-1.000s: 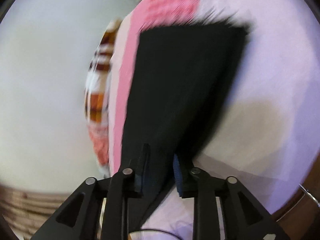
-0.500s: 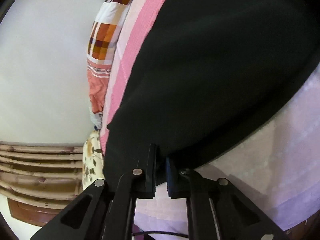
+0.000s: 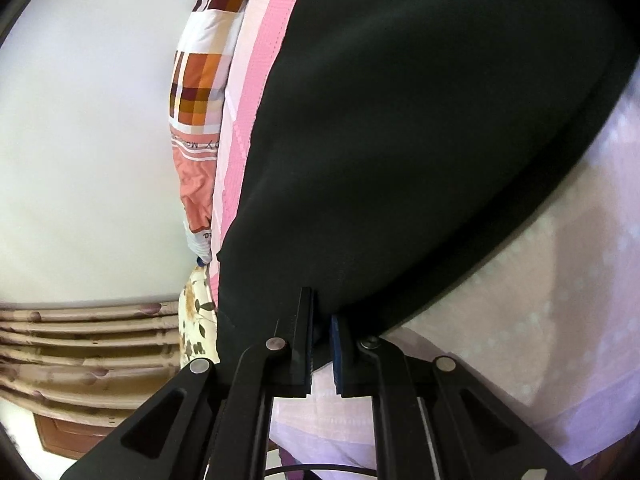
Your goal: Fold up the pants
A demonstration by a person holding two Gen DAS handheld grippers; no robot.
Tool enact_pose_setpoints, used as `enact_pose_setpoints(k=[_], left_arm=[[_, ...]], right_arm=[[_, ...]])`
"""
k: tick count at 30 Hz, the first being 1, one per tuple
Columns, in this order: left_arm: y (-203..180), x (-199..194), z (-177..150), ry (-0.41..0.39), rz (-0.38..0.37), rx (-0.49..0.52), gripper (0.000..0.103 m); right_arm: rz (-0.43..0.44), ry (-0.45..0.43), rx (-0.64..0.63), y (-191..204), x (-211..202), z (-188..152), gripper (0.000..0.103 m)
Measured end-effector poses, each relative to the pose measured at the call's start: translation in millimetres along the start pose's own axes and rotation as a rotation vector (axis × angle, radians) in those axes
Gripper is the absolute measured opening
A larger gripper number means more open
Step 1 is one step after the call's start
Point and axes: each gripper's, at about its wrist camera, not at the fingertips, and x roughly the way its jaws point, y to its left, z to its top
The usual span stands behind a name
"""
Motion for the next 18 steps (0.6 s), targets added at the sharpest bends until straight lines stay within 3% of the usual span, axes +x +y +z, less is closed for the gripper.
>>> enact_pose_setpoints(k=[6,11,16,18], left_arm=[[-16,-5,-3,-0.050,0.074,0.093,0.024],[-16,-21,-1,-0.067,0.080,0.076,0.024],[-13,-13,1,-0.034,0.117,0.103,0.024],[-4,-5,1,-0.013,0.103,0.063,0.024]], right_arm=[[-0.042,-0.011,-0.047,7,0,-3,0.006],[-0.032,0.006,-0.037,7,-6,-8,0.005],[-0.033,0.021,-0.007,-3,-1,-7,0.004],[-0.037,0.025,-0.020,-1,-1,-6,0.004]])
